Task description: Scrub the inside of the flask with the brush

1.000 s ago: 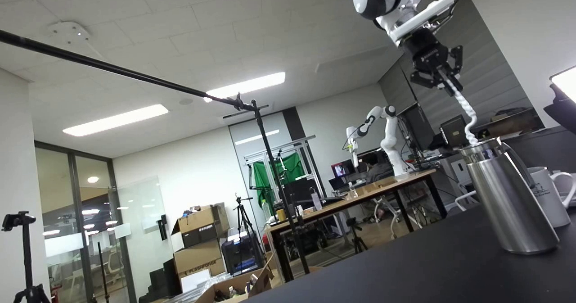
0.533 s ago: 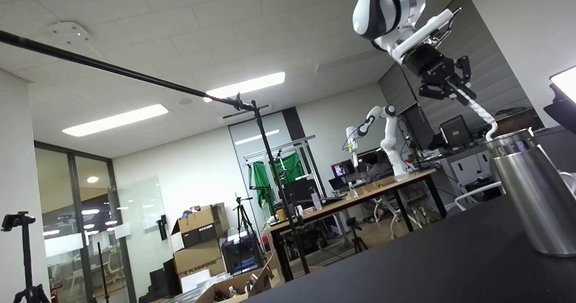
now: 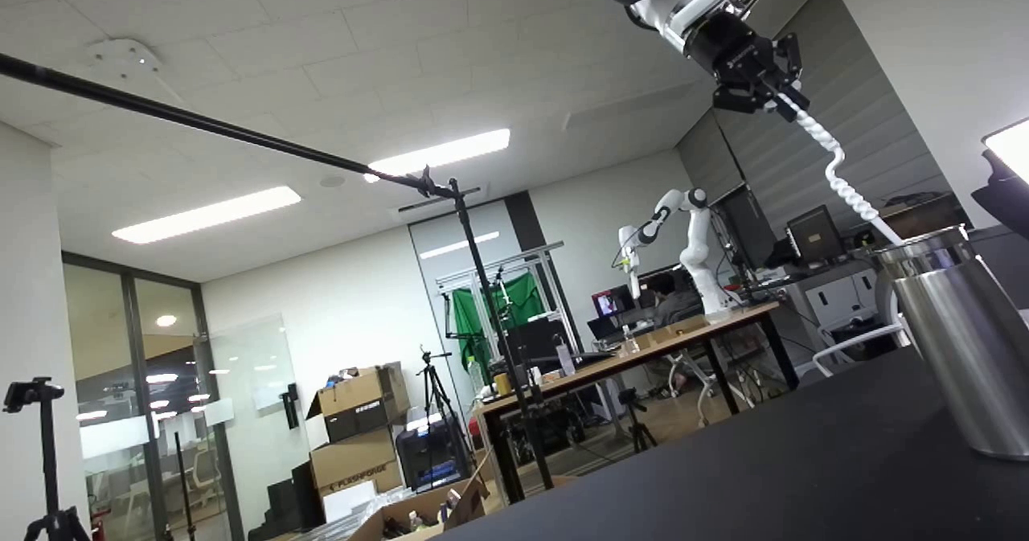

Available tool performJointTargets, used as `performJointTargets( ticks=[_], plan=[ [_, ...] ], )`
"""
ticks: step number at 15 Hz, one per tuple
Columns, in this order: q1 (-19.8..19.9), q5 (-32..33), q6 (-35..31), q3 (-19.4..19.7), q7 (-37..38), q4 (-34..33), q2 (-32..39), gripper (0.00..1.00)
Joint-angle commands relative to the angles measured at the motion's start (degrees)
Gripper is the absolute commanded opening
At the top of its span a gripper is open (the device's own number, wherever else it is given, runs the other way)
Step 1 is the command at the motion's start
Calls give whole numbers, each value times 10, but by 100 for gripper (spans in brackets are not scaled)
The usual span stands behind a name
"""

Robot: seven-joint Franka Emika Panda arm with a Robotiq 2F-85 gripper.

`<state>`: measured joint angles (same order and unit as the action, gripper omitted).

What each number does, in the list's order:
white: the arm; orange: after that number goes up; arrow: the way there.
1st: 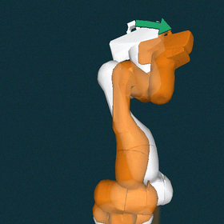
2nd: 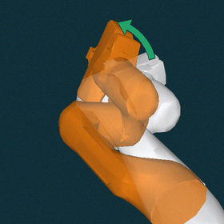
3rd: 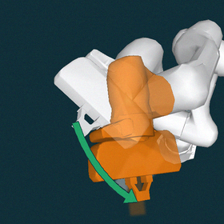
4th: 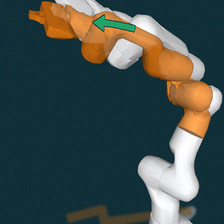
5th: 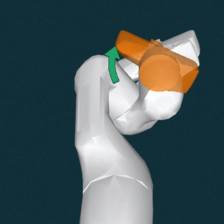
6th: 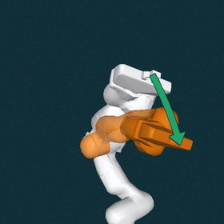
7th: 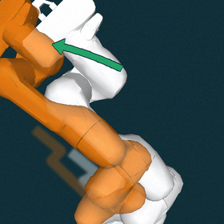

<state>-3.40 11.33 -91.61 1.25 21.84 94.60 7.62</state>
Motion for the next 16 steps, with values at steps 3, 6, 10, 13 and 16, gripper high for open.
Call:
performJointTargets(
  ticks=[3,6,10,13,16],
  plan=[
    [30,-61,-94,7,-5,52,32,4],
    [37,-83,-128,11,-6,72,61,4],
    [34,-86,-132,12,-10,75,65,4],
    [29,-80,-115,10,-11,75,34,4],
    [24,-78,-101,5,-19,79,-3,4]
  ],
)
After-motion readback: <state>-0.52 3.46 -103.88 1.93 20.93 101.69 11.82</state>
